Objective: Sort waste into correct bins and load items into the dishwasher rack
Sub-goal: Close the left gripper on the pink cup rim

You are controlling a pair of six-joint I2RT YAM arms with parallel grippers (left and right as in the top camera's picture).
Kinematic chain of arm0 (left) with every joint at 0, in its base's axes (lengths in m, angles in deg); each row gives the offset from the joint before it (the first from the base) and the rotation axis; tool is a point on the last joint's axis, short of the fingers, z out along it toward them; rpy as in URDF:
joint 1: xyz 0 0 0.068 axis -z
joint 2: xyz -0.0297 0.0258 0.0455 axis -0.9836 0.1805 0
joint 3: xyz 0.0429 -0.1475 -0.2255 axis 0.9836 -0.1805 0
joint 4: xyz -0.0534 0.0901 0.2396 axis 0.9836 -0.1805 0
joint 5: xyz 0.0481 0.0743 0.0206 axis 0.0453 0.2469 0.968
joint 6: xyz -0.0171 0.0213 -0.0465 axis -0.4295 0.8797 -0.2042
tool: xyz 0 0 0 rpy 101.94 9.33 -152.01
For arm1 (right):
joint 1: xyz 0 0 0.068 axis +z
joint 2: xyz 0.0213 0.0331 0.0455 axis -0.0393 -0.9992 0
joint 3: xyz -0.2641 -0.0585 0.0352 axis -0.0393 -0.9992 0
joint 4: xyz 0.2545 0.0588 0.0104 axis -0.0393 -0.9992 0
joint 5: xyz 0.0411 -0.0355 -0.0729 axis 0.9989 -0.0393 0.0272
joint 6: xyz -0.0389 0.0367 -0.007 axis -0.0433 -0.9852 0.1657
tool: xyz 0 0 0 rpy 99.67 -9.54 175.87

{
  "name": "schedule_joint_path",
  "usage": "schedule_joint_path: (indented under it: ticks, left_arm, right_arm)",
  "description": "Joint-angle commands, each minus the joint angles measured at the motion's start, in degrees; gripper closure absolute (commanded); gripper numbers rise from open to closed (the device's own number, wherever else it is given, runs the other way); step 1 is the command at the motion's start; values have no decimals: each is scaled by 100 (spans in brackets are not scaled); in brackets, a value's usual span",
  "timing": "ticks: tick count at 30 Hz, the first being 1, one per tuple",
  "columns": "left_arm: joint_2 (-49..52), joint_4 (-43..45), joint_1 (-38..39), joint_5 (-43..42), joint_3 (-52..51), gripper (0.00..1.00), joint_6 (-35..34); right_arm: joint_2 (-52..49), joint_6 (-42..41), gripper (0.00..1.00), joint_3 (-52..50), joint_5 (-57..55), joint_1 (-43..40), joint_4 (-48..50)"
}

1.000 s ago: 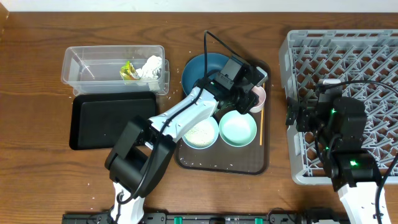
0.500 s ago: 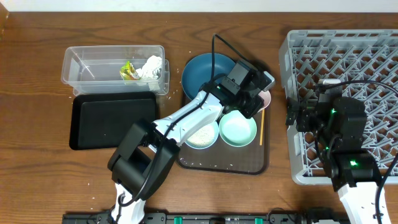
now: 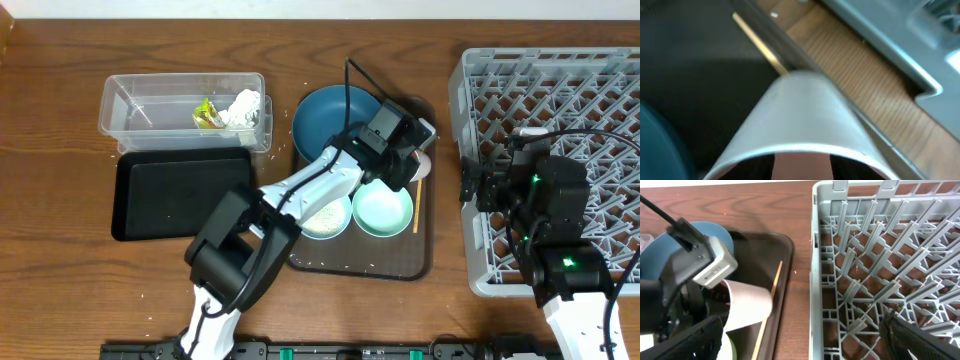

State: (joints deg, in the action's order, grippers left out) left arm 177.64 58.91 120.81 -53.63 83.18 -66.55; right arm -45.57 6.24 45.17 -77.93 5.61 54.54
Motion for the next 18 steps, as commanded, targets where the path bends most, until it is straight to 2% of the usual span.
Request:
schedule_joint_path:
  ticks: [1,4,8,10,13,18]
  left_arm:
    - [107,31,-2,66,63,57,-9]
    - [107,83,-2,63,63,47,-9]
    - [105,94,-2,61,63,41,-11]
    - [105,96,-2,59,63,34,-11]
    - [105,96,-2,59,63,31,-9]
    - [103,94,-2,59,63,30,-11]
  right_arm:
    - [-2,-74,1,122,-55,4,-9]
    - [-2,-74,1,122,-55,4,-9]
    - [-2,-72,1,122,-57,4,-11]
    - [-2,-72,1,122,-57,4,-11]
    - [-2,-72,1,122,-57,4,-11]
    - [-2,-72,1,122,-57,4,-11]
